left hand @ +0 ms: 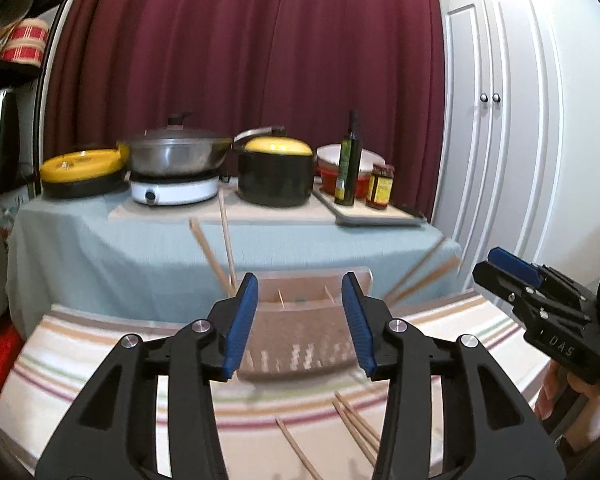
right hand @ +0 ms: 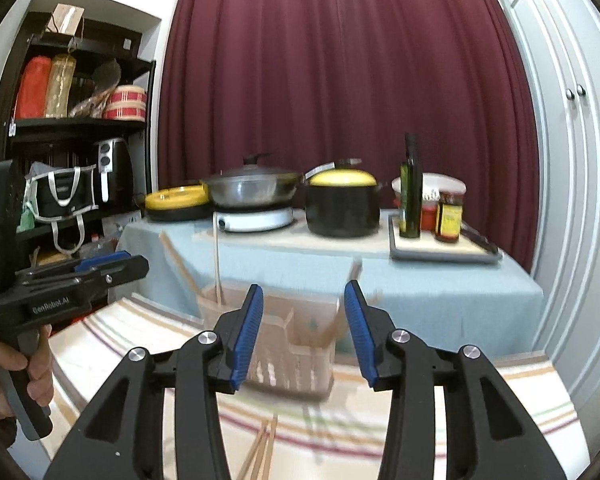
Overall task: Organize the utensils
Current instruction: 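Move both open tools back toward the remaining chopsticks, then lower the left tool onto a chopstick and close it while the right tool grasps one, then lift both held chopsticks upright and carry them over the white holder, then open the left tool over the holder while the right tool releases its chopstick, then move both open tools back toward the remaining chopsticks, then close the right tool on a chopstick while the left tool lowers onto another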
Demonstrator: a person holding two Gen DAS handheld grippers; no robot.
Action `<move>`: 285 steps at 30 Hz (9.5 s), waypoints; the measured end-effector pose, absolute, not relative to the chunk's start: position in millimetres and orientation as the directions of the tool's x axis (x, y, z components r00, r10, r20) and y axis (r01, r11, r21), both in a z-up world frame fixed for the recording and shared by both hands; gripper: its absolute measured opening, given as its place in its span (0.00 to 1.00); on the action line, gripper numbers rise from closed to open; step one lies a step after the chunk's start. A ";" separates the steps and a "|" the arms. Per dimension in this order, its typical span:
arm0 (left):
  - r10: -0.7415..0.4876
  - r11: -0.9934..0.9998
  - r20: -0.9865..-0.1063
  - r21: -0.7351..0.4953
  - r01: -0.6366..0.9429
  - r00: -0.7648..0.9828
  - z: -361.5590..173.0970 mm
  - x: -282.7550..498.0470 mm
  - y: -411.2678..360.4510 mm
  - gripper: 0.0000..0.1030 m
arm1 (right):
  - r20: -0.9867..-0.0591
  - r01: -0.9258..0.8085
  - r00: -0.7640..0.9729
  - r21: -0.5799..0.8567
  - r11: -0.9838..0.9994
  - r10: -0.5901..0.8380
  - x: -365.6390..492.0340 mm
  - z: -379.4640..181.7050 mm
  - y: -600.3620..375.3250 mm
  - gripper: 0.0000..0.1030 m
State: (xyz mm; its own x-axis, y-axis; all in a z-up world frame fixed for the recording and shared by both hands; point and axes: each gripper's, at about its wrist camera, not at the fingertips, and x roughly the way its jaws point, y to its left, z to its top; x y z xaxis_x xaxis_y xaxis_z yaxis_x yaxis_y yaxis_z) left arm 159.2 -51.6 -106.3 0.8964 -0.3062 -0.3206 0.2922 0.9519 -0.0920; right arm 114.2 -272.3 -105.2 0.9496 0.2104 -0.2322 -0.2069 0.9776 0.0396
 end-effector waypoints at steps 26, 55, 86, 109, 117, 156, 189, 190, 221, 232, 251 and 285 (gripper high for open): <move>-0.293 0.950 -0.595 -0.091 0.299 0.748 -274.6 44.6 -94.8 0.42 | -0.434 -0.148 0.886 0.071 0.986 0.164 32.2 -218.8 -286.3 0.41; -0.261 0.957 -0.622 -0.067 0.281 0.739 -292.2 32.0 -80.4 0.16 | -0.477 -0.212 0.851 0.073 0.975 0.221 10.2 -260.6 -263.6 0.41; -0.275 0.946 -0.605 -0.030 0.324 0.747 -286.9 28.5 -69.4 0.06 | -0.450 -0.196 0.871 0.047 0.980 0.196 -4.2 -247.5 -271.9 0.06; -0.243 0.963 -0.415 0.006 0.270 0.877 -183.8 -0.5 -38.1 0.06 | -0.284 -0.161 0.943 0.055 0.985 0.170 -27.7 -154.9 -289.0 0.06; -0.230 0.966 -0.372 0.024 0.257 0.899 -138.4 4.5 -32.9 0.06 | -0.304 -0.167 0.935 0.067 0.984 0.180 -14.5 -134.0 -291.3 0.06; -0.251 0.968 -0.189 -0.028 0.250 0.949 -65.3 90.2 -23.2 0.06 | -0.131 -0.250 0.959 0.037 0.968 0.253 60.8 -63.9 -270.0 0.06; -0.229 0.973 -0.148 -0.036 0.227 0.962 -68.1 258.8 -45.2 0.21 | -0.187 -0.256 0.950 0.001 0.967 0.252 193.0 -70.3 -250.5 0.18; -0.226 0.974 -0.147 -0.038 0.223 0.963 -69.0 256.8 -44.8 0.26 | -0.182 -0.253 0.951 0.006 0.967 0.250 190.7 -70.0 -251.3 0.24; -0.149 0.984 -0.327 0.043 0.173 0.933 -156.7 83.8 -51.8 0.57 | -0.310 -0.120 0.944 0.001 0.993 0.115 38.8 -149.6 -272.7 0.44; -0.121 0.988 -0.426 0.040 0.152 0.897 -200.5 46.1 -44.1 0.57 | -0.411 -0.152 0.899 0.028 0.988 0.150 4.2 -204.8 -259.1 0.44; -0.138 0.984 -0.494 0.030 0.175 0.859 -230.8 29.3 -52.9 0.57 | -0.562 -0.237 0.795 0.058 0.970 0.228 -10.1 -274.7 -237.4 0.40; -0.289 0.922 -0.604 0.032 0.386 0.742 -267.7 33.2 -159.9 0.57 | -0.520 -0.135 0.833 0.138 0.981 0.188 -18.7 -272.0 -293.6 0.07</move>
State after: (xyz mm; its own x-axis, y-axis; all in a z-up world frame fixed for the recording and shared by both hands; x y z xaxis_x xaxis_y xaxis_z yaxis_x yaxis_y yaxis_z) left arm 33.2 -159.9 -267.7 0.7422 -0.2894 -0.6045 0.3857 0.9221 0.0321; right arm -18.7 -293.6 -272.0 0.8331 0.1882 -0.5201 -0.1353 0.9811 0.1382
